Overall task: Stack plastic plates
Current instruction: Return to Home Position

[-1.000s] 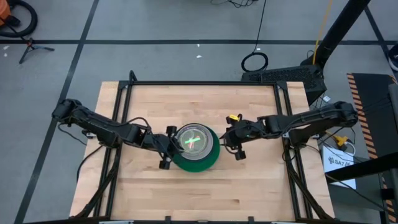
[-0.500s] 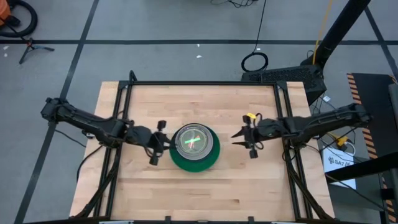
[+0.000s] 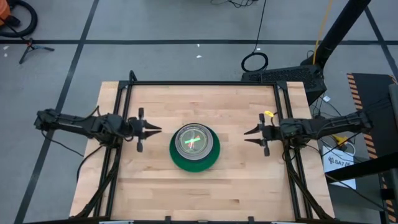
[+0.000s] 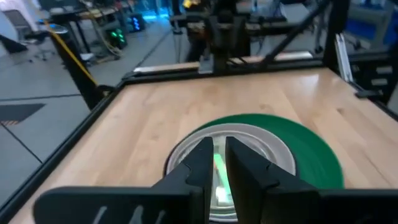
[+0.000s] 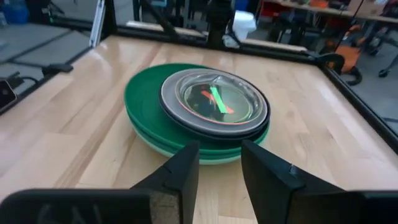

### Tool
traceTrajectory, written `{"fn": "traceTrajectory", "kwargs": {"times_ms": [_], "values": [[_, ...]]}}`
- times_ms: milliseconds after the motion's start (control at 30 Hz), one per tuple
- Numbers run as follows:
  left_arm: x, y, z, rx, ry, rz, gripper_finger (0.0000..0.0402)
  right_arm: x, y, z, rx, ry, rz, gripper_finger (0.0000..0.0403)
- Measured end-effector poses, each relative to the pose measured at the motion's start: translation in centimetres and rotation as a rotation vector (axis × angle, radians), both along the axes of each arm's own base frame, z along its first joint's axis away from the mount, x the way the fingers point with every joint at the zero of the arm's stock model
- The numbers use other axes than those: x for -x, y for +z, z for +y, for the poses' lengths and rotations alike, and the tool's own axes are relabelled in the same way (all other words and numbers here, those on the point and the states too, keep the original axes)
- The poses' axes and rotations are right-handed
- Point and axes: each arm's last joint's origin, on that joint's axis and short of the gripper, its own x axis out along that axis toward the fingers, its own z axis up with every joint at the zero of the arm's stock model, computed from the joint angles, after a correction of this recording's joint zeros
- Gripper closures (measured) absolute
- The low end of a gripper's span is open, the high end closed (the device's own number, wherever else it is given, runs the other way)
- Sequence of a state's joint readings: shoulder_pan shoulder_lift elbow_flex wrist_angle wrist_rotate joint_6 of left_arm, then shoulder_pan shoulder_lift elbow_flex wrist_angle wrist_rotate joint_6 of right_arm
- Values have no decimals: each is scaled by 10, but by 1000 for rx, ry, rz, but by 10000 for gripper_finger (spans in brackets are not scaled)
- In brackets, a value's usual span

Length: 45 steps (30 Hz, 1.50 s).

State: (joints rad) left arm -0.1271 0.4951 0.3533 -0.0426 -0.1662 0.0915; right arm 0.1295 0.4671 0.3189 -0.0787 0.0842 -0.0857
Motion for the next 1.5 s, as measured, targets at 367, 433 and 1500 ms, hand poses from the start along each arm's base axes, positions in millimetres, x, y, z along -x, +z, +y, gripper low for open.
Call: {"fn": "traceTrajectory", "kwargs": {"times_ms": [367, 433, 1500], "values": [[25, -27, 8, 55, -70, -120, 350, 31, -14, -5, -51, -26, -174, 287], [28, -31, 8, 67, -97, -135, 350, 36, -15, -5, -64, -31, -175, 287], [31, -54, 20, 81, 73, -234, 350, 31, -29, -15, -311, -387, -388, 287]]}}
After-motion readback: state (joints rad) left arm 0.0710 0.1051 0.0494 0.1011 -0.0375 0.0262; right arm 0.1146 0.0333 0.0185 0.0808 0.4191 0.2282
